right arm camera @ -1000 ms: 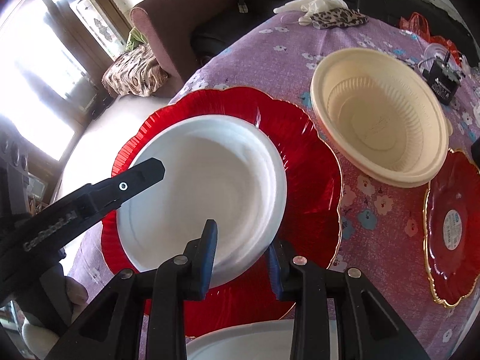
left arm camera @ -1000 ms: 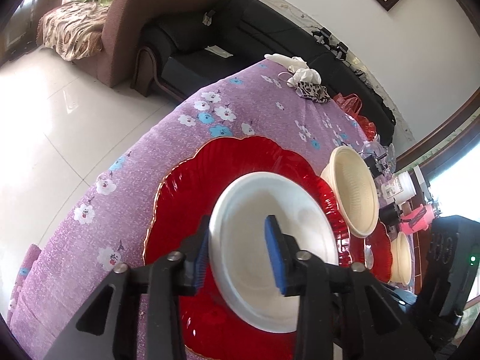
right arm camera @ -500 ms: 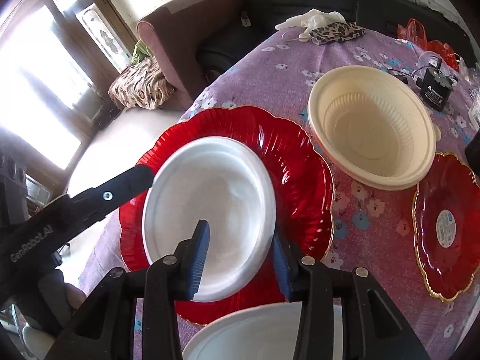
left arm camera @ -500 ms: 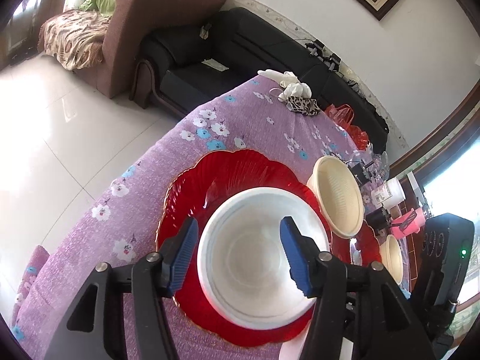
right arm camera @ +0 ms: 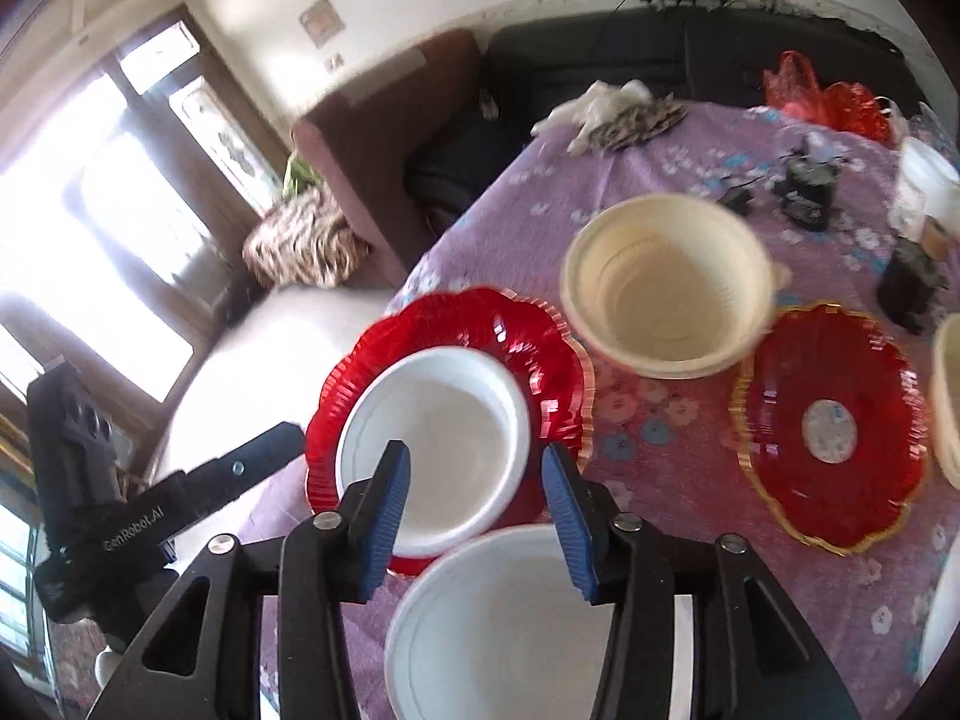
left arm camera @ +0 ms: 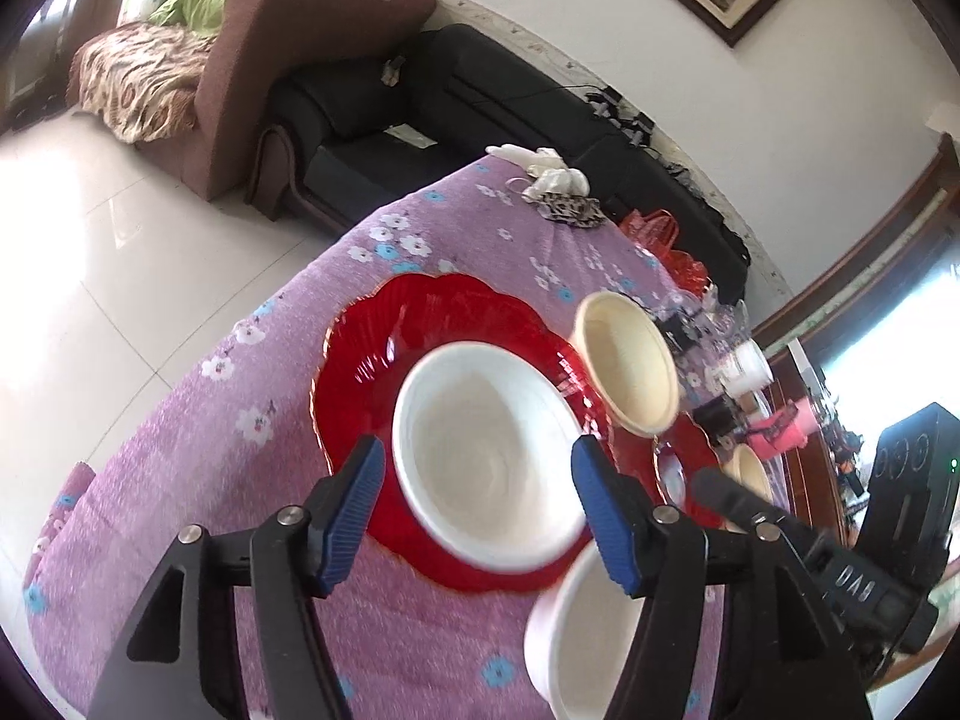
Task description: Organize plates and bowls
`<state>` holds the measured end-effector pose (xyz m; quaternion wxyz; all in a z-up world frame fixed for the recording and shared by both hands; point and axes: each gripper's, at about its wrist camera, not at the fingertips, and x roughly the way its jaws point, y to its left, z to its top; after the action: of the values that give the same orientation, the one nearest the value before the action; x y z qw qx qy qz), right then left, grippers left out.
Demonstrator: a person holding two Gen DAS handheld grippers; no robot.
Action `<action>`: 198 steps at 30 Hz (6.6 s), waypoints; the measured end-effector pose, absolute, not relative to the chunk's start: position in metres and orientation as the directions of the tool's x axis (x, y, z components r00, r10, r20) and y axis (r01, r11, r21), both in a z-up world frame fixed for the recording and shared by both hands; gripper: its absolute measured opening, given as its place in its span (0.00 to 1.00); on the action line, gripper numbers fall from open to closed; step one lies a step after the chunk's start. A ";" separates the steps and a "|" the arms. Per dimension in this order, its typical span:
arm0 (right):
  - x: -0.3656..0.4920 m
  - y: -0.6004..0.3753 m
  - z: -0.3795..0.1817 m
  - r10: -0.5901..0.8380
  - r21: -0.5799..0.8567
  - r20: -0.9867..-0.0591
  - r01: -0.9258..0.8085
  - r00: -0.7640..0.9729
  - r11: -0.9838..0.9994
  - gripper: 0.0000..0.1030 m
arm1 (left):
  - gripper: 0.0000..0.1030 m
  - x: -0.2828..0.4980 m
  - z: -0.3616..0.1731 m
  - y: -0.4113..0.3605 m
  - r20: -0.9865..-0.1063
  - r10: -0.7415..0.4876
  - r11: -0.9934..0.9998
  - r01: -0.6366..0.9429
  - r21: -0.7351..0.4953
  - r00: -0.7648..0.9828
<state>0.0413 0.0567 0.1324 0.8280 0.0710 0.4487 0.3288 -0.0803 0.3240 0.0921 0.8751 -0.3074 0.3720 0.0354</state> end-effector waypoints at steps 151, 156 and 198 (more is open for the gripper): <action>-0.022 -0.038 0.063 0.623 0.561 -0.688 -0.273 0.372 0.782 0.26 | 0.37 -0.108 0.053 0.209 -0.785 -0.296 0.909 -0.093 -0.407 0.543; -0.018 -0.010 0.115 0.621 0.487 -0.654 -0.387 0.433 0.783 0.26 | 0.40 -0.111 0.093 0.226 -0.729 -0.259 0.918 -0.074 -0.391 0.633; 0.071 0.082 0.117 0.529 0.350 -0.715 -0.420 0.458 0.837 0.51 | 0.53 -0.054 0.094 0.348 -0.761 -0.061 0.881 -0.324 -0.345 0.646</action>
<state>0.0714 0.0817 0.1170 0.8515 0.0619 0.4400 0.2785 -0.0538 0.3484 0.0938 0.8768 -0.2325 0.4141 0.0752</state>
